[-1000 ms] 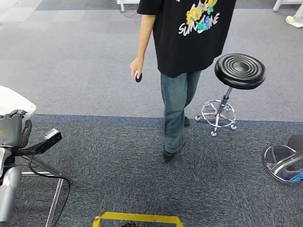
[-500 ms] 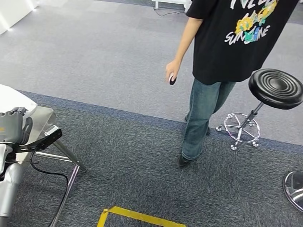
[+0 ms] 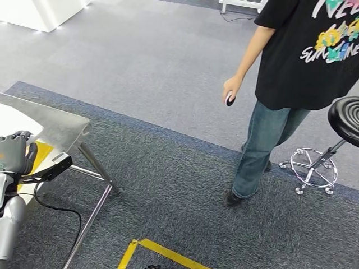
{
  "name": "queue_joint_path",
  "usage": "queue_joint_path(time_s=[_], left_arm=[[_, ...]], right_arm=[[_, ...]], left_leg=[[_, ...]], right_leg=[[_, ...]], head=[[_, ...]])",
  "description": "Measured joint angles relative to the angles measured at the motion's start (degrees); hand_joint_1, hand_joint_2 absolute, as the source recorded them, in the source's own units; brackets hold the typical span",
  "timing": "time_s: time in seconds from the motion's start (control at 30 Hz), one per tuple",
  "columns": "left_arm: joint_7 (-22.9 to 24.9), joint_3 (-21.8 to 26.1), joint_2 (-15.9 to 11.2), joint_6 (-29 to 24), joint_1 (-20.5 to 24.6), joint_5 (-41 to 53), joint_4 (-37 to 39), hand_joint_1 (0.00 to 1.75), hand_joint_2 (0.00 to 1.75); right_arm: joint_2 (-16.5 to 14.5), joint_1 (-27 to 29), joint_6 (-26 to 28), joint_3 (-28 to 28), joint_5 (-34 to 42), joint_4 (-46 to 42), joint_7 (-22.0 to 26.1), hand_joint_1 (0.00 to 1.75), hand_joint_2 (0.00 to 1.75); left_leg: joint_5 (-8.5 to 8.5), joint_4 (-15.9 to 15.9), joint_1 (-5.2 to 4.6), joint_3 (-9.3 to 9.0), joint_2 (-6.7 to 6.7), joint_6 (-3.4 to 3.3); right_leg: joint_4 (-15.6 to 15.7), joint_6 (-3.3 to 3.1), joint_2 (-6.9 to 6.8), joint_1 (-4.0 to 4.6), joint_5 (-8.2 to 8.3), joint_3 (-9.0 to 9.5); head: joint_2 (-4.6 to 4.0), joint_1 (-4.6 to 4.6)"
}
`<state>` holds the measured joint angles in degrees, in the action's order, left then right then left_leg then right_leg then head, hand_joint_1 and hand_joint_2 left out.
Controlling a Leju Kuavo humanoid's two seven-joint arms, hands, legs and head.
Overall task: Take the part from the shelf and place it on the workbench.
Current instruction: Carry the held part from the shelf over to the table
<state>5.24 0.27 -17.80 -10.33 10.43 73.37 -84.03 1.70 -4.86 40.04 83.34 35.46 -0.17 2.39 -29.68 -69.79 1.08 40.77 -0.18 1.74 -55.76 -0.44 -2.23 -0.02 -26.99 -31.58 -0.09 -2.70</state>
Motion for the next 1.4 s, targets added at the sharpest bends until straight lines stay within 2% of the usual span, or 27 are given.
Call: queue_joint_path(time_s=[0.07,0.13,0.23,0.3,0.37,0.4,0.43,0.47,0.5,0.53,0.6,0.63,0.67,0.73,0.77,0.8,0.87,0.93,0.97,1.0,1.03,1.1,1.17,1.23,1.27,1.33,1.4], left_arm=[[0.0,0.0,0.0,0.1,0.0,0.0,0.0,1.75,1.75],[0.0,0.0,0.0,0.1,0.1,0.0,0.0,1.75,1.75],[0.1,0.2,-0.2,0.1,-0.2,0.0,0.1,1.75,1.75],[0.2,0.3,-0.3,0.1,-0.1,0.1,0.0,1.75,1.75],[0.2,0.3,-0.3,0.1,-0.1,0.2,0.0,1.75,1.75],[0.3,0.3,-0.3,0.1,-0.3,0.2,0.0,1.75,1.75],[0.3,0.3,-0.2,0.1,-0.4,0.2,0.0,1.75,1.75],[0.3,0.3,-0.2,0.1,-0.5,0.2,0.0,1.75,1.75],[0.3,0.4,-0.2,0.1,-0.5,0.2,0.0,1.75,1.75],[0.3,0.4,-0.2,0.1,-0.5,0.2,0.0,1.75,1.75],[0.3,0.4,-0.2,0.1,-0.5,0.2,0.0,1.75,1.75],[0.4,0.4,-0.2,0.1,-0.5,0.2,0.0,1.75,1.75],[0.4,0.5,-0.2,0.1,-0.5,0.2,0.0,1.75,1.75],[0.4,0.5,-0.3,0.1,-0.7,0.2,0.0,1.75,1.75],[0.4,0.6,-0.3,0.1,-0.7,0.2,0.0,1.75,1.75],[0.4,0.6,-0.4,0.1,-0.7,0.2,0.0,1.75,1.75],[0.4,0.8,-0.4,0.1,-0.6,0.2,0.0,1.75,1.75],[0.4,0.9,-0.4,0.2,-0.7,0.2,0.0,1.75,1.75],[0.4,0.9,-0.3,0.2,-0.9,0.2,0.0,1.75,1.75],[0.4,1.0,-0.3,0.2,-1.0,0.2,0.0,1.75,1.75],[0.4,1.0,-0.4,0.2,-1.1,0.2,0.0,1.75,1.75],[0.4,1.1,-0.4,0.3,-1.0,0.2,0.0,1.75,1.75],[0.4,1.1,-0.4,0.3,-0.8,0.2,0.0,1.75,1.75],[0.4,1.1,-0.5,0.3,-0.9,0.2,0.0,1.75,1.75],[0.4,1.2,-0.5,0.3,-1.0,0.2,0.0,1.75,1.75],[0.4,1.2,-0.5,0.3,-0.9,0.2,0.0,1.75,1.75],[0.4,1.2,-0.4,0.3,-0.8,0.2,0.0,1.75,1.75]], right_arm=[[-0.2,0.0,0.0,0.0,0.0,0.0,0.1,0.0,0.0],[-0.2,0.0,0.0,0.0,0.1,0.0,0.2,0.0,0.0],[-0.3,-0.1,0.0,0.0,0.1,0.0,0.3,0.0,0.0],[-0.5,-0.1,0.0,0.0,0.1,0.0,0.5,0.0,0.0],[-0.6,0.0,0.0,0.0,0.1,0.0,0.5,0.0,0.0],[-0.6,0.1,0.0,0.0,0.1,0.0,0.5,0.0,0.0],[-0.6,0.3,0.0,0.0,0.1,0.0,0.5,0.0,0.0],[-0.7,0.4,0.0,0.0,0.1,0.0,0.5,0.0,0.0],[-0.7,0.4,0.0,0.0,0.1,0.0,0.5,0.0,0.0],[-0.7,0.4,0.0,0.0,0.1,0.0,0.6,0.0,0.0],[-0.7,0.4,0.0,0.0,0.1,0.0,0.6,0.0,0.0],[-0.7,0.4,0.0,0.0,0.1,0.0,0.7,0.0,0.0],[-0.7,0.4,0.0,0.0,0.2,0.0,0.8,0.0,0.0],[-0.8,0.3,0.0,0.0,0.4,0.0,0.9,0.0,0.0],[-0.9,0.3,0.0,0.0,0.5,0.0,0.9,0.0,0.0],[-1.0,0.3,0.0,0.0,0.5,0.0,0.9,0.0,0.0],[-1.1,0.4,0.0,0.0,0.6,0.0,0.9,0.0,0.0],[-1.1,0.7,0.0,0.0,0.6,0.0,0.9,0.0,0.0],[-1.1,0.8,0.0,0.0,0.6,0.0,0.9,0.0,0.0],[-1.1,0.9,0.0,0.0,0.5,0.0,0.9,0.0,0.0],[-1.1,0.9,0.0,0.0,0.5,0.0,0.9,0.0,0.0],[-1.2,0.9,0.0,0.1,0.4,0.0,0.8,0.0,0.0],[-1.2,0.9,0.0,0.1,0.4,0.0,0.8,0.0,0.0],[-1.2,0.8,0.0,0.1,0.4,0.0,0.7,0.0,0.0],[-1.2,0.8,0.0,0.1,0.4,0.0,0.7,0.0,0.0],[-1.2,0.7,0.0,0.1,0.4,0.0,0.7,0.0,0.0],[-1.3,0.8,0.0,0.1,0.5,0.0,0.9,0.0,0.0]], left_leg=[[3.21,7.1,0.01,-3.93,1.95,0.34],[4.09,11.2,-0.26,-6.09,3.2,-0.23],[3.9,11.6,-0.43,-6.11,1.86,-1.68],[4.01,11.7,-0.32,-6.26,0.93,-2.48],[4.04,11.8,-0.32,-6.27,-0.02,-2.96],[4.04,11.7,-0.39,-6.24,-0.61,-3.06],[4.05,11.7,-0.46,-6.23,-1.26,-3.09],[4.04,11.7,-0.52,-6.24,-1.94,-3.1],[4.04,11.7,-0.55,-6.29,-2.62,-3.1],[4.04,11.7,-0.55,-6.35,-3.28,-3.08],[4.03,11.6,-0.54,-6.31,-4.52,-2.86],[4.1,11.6,-0.47,-6.16,-5.09,-2.58],[4.21,11.7,-0.33,-5.97,-5.67,-2.21],[4.46,11.8,-0.04,-5.68,-6.74,-1.39],[4.16,11.5,-0.05,-5.5,-6.25,-1.07],[3.29,10.3,-0.15,-4.97,-5.14,-0.8],[-0.02,4.8,-0.29,-2.46,-1.98,-0.37],[-2.78,-1.9,-0.15,0.65,-0.69,0.02],[-2.83,-3.2,-0.08,1.25,-0.45,0.16],[-1.79,-2.4,-0.02,0.72,-0.2,0.26],[-0.01,0.5,0.01,-0.88,0.31,0.3],[2.97,8.0,-0.26,-5.04,3.05,0.09],[3.5,11.6,-0.67,-6.91,4.87,-0.63],[3.42,11.9,-0.85,-6.83,3.87,-1.52],[3.53,12.0,-0.79,-6.84,3.24,-1.89],[3.79,12.2,-0.53,-6.94,2.01,-2.64],[3.88,12.3,-0.44,-6.82,0.72,-3.01]], right_leg=[[-0.5,0.58,-1.14,-0.05,-0.53,0.1],[-1.0,1.23,-2.02,0.18,-1.08,0.19],[-1.2,2.06,-3.03,0.15,-1.63,0.47],[-3.4,2.59,-1.4,-0.13,-3.28,-0.49],[-10.3,2.77,1.08,-0.24,-6.62,-3.87],[-14.3,2.74,1.66,-0.24,-8.07,-6.01],[-17.1,2.67,1.95,-0.22,-8.7,-7.7],[-17.9,2.53,2.11,-0.2,-8.2,-8.48],[-16.4,2.31,2.3,-0.18,-6.63,-8.13],[-13.0,2.03,2.84,-0.17,-4.37,-6.76],[-5.3,1.46,5.27,-0.29,-1.15,-3.27],[-3.0,1.32,6.2,-0.3,-0.52,-2.07],[-2.0,1.23,6.63,-0.28,-0.54,-1.5],[-1.5,1.02,5.61,-0.22,-0.34,-1.14],[-1.2,0.73,5.0,-0.27,-0.18,-0.96],[-0.9,0.42,4.33,-0.34,-0.02,-0.75],[-0.5,-0.06,2.9,-0.3,0.06,-0.47],[-0.5,-0.22,1.47,-0.17,-0.07,-0.42],[-0.5,-0.23,0.78,-0.15,-0.15,-0.4],[-0.5,-0.18,0.1,-0.15,-0.23,-0.36],[-0.6,-0.07,-0.53,-0.15,-0.34,-0.27],[-0.8,0.37,-1.66,0.11,-0.73,-0.03],[-1.1,0.94,-2.71,0.51,-1.11,0.15],[-1.0,1.48,-3.98,0.59,-1.41,0.41],[-1.3,1.81,-3.85,0.49,-1.81,0.38],[-4.6,2.41,-1.56,0.21,-4.05,-1.03],[-12.3,2.7,1.28,-0.03,-7.71,-4.79]], head=[[0.0,-0.07],[0.0,-0.01],[0.0,0.16],[0.0,0.27],[0.0,0.46],[0.0,0.52],[0.0,0.54],[0.0,0.56],[0.0,0.55],[0.0,0.56],[0.0,0.5],[0.0,0.49],[0.0,0.44],[0.0,0.45],[0.0,0.38],[0.0,0.24],[0.0,-0.01],[0.0,-0.05],[0.0,-0.07],[0.0,-0.07],[0.0,-0.08],[0.0,-0.13],[0.0,-0.03],[0.0,0.1],[0.0,0.14],[0.0,0.35],[0.0,0.6]])
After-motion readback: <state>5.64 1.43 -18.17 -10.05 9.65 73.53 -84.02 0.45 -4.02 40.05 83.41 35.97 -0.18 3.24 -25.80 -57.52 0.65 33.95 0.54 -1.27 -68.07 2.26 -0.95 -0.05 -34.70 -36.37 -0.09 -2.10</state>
